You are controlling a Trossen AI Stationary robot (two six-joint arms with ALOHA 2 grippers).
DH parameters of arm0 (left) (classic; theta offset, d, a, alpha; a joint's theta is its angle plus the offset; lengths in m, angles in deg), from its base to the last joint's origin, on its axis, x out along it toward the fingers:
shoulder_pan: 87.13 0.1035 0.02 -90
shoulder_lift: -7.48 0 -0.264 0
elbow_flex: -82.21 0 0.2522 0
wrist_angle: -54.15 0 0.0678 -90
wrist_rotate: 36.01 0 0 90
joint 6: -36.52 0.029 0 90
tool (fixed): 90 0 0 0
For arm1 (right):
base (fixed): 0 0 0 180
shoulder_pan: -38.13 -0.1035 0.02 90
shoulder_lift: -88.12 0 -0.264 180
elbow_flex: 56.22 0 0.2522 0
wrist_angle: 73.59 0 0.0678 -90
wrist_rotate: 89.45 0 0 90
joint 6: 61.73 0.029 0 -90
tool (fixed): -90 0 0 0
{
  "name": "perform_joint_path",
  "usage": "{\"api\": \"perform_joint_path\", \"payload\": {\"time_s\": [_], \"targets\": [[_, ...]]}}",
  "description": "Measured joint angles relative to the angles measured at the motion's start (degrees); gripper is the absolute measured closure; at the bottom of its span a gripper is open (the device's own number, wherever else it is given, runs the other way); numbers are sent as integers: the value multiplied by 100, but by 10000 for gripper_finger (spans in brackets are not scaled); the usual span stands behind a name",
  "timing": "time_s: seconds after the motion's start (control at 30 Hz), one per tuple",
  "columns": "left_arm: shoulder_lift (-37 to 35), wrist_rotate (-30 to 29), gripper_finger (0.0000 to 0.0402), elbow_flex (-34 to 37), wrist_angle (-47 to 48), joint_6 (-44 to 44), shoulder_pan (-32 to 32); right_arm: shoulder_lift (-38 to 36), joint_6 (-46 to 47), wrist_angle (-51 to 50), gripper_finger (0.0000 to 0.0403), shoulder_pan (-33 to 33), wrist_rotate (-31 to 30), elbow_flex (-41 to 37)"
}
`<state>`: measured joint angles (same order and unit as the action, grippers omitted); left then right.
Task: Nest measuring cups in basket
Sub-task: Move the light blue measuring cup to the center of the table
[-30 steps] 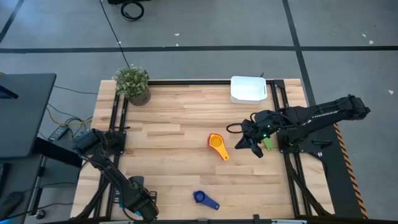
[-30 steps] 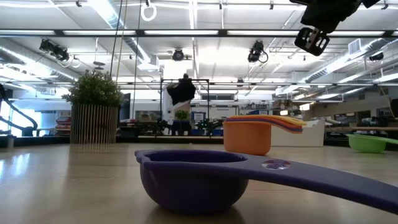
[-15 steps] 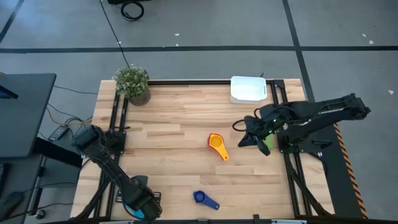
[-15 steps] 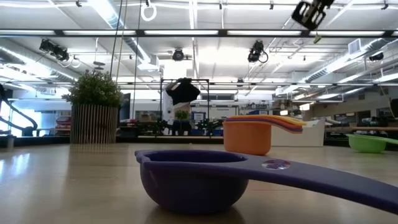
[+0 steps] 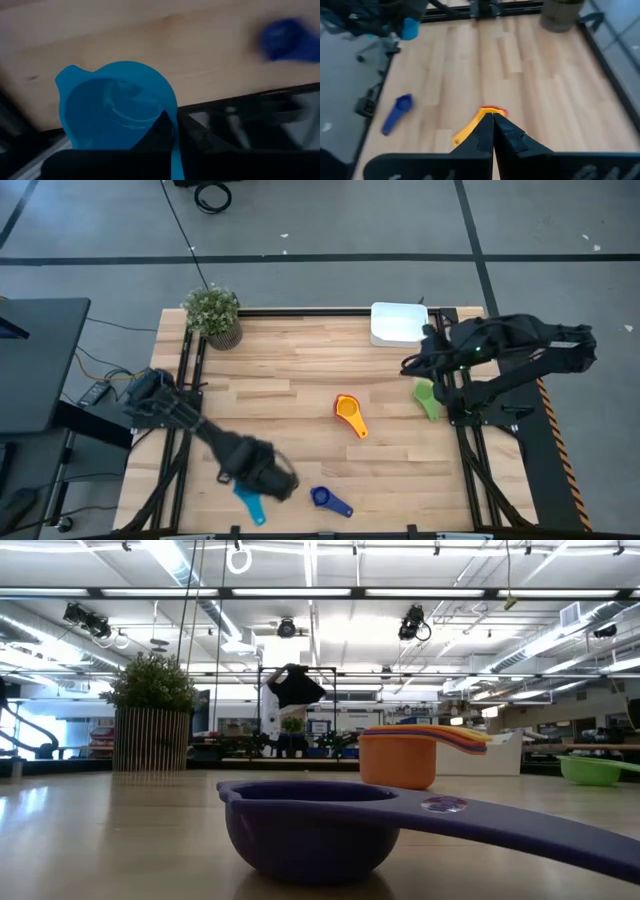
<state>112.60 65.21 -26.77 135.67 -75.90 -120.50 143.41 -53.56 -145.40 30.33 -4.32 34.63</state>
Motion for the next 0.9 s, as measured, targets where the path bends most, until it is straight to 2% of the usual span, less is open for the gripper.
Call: {"api": "perform_joint_path", "payload": {"time_s": [0.17, 0.3, 0.47, 0.7, 0.9], "targets": [[0, -434, 388, -401, -37, 534, 755, 0, -525, -402, 393, 4, -380, 302], [76, -525, 388, -634, -100, 1179, 1352, -23, -686, -555, 393, 5, -737, 452], [322, -833, 388, -901, -498, 2031, 1988, -141, -690, -577, 393, 19, -786, 463], [1091, -889, 388, -1432, -1156, 3206, 2613, -232, -543, -588, 392, 87, -871, 461], [1802, -902, 389, -2201, -1474, 3927, 2971, -249, -537, -589, 392, 267, -881, 461]]}}
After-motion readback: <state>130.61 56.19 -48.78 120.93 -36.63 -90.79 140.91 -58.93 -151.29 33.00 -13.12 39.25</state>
